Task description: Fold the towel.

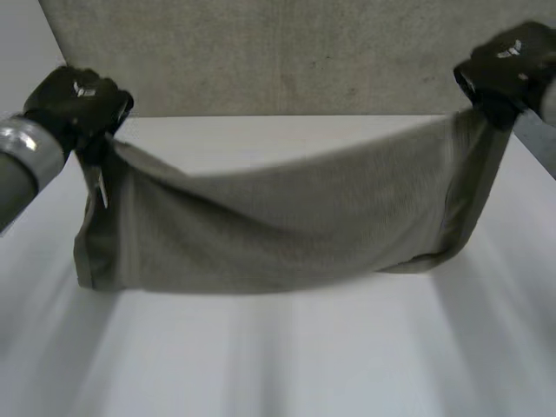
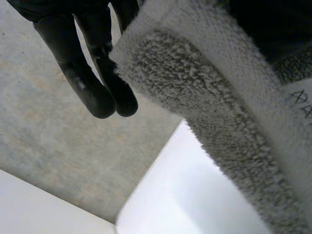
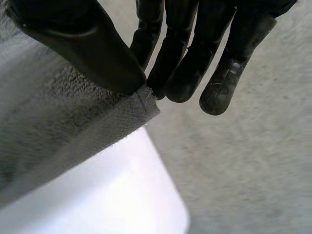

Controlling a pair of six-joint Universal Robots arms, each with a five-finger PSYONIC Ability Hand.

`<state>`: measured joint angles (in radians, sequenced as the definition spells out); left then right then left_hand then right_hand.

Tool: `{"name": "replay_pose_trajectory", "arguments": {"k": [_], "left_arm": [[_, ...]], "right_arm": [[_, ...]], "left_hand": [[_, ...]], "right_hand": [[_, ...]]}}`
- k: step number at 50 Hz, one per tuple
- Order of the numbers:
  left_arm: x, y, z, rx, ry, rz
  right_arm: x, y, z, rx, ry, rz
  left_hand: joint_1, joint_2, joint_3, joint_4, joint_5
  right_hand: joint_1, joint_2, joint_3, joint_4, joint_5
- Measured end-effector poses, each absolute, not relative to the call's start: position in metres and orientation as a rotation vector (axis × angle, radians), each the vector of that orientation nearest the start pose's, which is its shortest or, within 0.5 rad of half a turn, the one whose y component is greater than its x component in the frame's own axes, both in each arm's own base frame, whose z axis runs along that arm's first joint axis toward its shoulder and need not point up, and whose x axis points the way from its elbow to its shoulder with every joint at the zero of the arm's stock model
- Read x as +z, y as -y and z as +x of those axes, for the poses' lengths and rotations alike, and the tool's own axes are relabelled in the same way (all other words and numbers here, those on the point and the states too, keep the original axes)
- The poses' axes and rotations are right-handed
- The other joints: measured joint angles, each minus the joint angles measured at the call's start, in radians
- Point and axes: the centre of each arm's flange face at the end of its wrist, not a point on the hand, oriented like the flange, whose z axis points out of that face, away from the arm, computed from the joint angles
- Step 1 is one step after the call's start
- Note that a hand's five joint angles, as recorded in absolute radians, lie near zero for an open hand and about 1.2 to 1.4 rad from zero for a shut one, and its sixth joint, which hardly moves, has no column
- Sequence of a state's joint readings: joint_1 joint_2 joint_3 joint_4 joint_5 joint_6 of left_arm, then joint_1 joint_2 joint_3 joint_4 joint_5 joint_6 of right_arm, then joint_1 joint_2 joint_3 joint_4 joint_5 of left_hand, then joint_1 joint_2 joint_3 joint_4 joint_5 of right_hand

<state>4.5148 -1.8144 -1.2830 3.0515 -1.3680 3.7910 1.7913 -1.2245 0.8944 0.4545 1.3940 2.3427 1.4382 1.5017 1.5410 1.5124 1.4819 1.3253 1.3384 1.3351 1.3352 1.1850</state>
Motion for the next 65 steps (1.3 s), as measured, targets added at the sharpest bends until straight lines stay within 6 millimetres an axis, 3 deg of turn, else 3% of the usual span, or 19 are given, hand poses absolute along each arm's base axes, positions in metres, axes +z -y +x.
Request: {"name": "replay_pose_trajectory", "arguments": {"k": [4, 7, 8, 10, 14, 18, 23, 28, 32, 34, 36, 39, 44, 47, 49, 52, 54, 60, 65], "left_arm": [[0.34, 0.348, -0.225, -2.143, -1.718, 1.003], [0.395, 0.361, -0.232, -2.341, -1.501, 0.82], [0.404, 0.362, -0.233, -2.381, -1.466, 0.782], [0.439, 0.359, -0.233, -2.541, -1.334, 0.627], [0.482, 0.348, -0.229, -2.784, -1.173, 0.416], [0.492, 0.343, -0.221, -2.887, -1.156, 0.33], [0.449, 0.356, -0.214, -2.819, -1.367, 0.342], [0.378, 0.37, -0.21, -2.652, -1.644, 0.43], [0.309, 0.376, -0.205, -2.502, -1.863, 0.522], [0.283, 0.376, -0.204, -2.447, -1.943, 0.555], [0.244, 0.373, -0.204, -2.365, -2.057, 0.601], [0.203, 0.366, -0.203, -2.27, -2.165, 0.654], [0.157, 0.349, -0.202, -2.123, -2.236, 0.765], [0.144, 0.339, -0.2, -2.051, -2.227, 0.843], [0.142, 0.33, -0.197, -2.011, -2.197, 0.908], [0.155, 0.32, -0.194, -2.011, -2.13, 0.961], [0.174, 0.311, -0.191, -2.045, -2.062, 0.981], [0.225, 0.278, -0.186, -2.161, -1.937, 0.979], [0.255, 0.244, -0.183, -2.214, -1.904, 0.984]], "right_arm": [[0.375, 0.347, 0.24, -2.461, -2.042, -1.373], [0.421, 0.36, 0.254, -2.804, -1.771, -1.078], [0.43, 0.359, 0.256, -2.849, -1.713, -1.015], [0.467, 0.352, 0.257, -2.985, -1.472, -0.773], [0.512, 0.328, 0.249, -3.038, -1.174, -0.537], [0.518, 0.318, 0.243, -3.005, -1.112, -0.527], [0.473, 0.327, 0.246, -2.867, -1.29, -0.707], [0.409, 0.338, 0.252, -2.705, -1.527, -0.918], [0.343, 0.345, 0.256, -2.533, -1.739, -1.103], [0.316, 0.346, 0.257, -2.453, -1.82, -1.171], [0.27, 0.345, 0.257, -2.311, -1.942, -1.276], [0.223, 0.339, 0.254, -2.148, -2.054, -1.374], [0.174, 0.323, 0.249, -1.941, -2.159, -1.475], [0.167, 0.314, 0.245, -1.892, -2.177, -1.501], [0.176, 0.307, 0.242, -1.909, -2.169, -1.504], [0.205, 0.297, 0.236, -1.997, -2.138, -1.485], [0.233, 0.287, 0.229, -2.086, -2.107, -1.46], [0.288, 0.256, 0.202, -2.195, -2.122, -1.403], [0.307, 0.234, 0.18, -2.137, -2.217, -1.407]], "left_hand": [[0.0, 0.0, 0.001, 0.0, 0.0], [0.0, 0.0, 0.001, 0.0, 0.0], [0.0, 0.0, 0.001, 0.0, 0.0], [0.0, 0.0, 0.001, 0.0, 0.0], [0.0, 0.0, 0.002, 0.0, 0.0], [0.0, 0.0, 0.002, 0.0, 0.0], [0.001, 0.0, 0.002, 0.0, 0.001], [0.001, 0.0, 0.002, 0.0, 0.001], [0.001, 0.0, 0.002, 0.0, 0.001], [0.001, 0.0, 0.002, 0.0, 0.001], [0.002, 0.0, 0.002, 0.0, 0.001], [0.003, 0.0, 0.002, 0.0, 0.001], [0.004, 0.0, 0.003, 0.0, 0.001], [0.004, 0.0, 0.003, 0.0, 0.001], [0.004, 0.0, 0.003, 0.0, 0.001], [0.004, 0.0, 0.003, 0.0, 0.001], [0.004, 0.0, 0.003, 0.0, 0.0], [0.004, 0.0, 0.003, 0.0, 0.001], [0.004, 0.0, 0.003, 0.0, 0.001]], "right_hand": [[0.0, 0.0, 0.0, 0.0, 0.0], [0.0, 0.0, 0.0, 0.0, 0.0], [0.0, 0.0, 0.0, 0.0, 0.0], [0.0, 0.0, 0.0, 0.0, 0.0], [0.0, 0.0, 0.0, 0.0, 0.0], [0.0, 0.0, 0.0, 0.0, 0.0], [0.0, 0.0, 0.003, 0.0, 0.001], [0.0, 0.0, 0.003, 0.0, 0.001], [0.0, 0.0, 0.003, 0.0, 0.001], [0.0, 0.0, 0.003, 0.0, 0.001], [0.0, 0.0, 0.003, 0.0, 0.001], [0.0, 0.0, 0.003, 0.0, 0.001], [0.0, 0.0, 0.003, 0.0, 0.001], [0.0, 0.0, 0.003, 0.0, 0.001], [0.0, 0.0, 0.003, 0.0, 0.001], [0.0, 0.0, 0.003, 0.0, 0.001], [0.0, 0.0, 0.003, 0.0, 0.001], [0.0, 0.0, 0.003, 0.0, 0.001], [0.0, 0.0, 0.003, 0.0, 0.001]]}}
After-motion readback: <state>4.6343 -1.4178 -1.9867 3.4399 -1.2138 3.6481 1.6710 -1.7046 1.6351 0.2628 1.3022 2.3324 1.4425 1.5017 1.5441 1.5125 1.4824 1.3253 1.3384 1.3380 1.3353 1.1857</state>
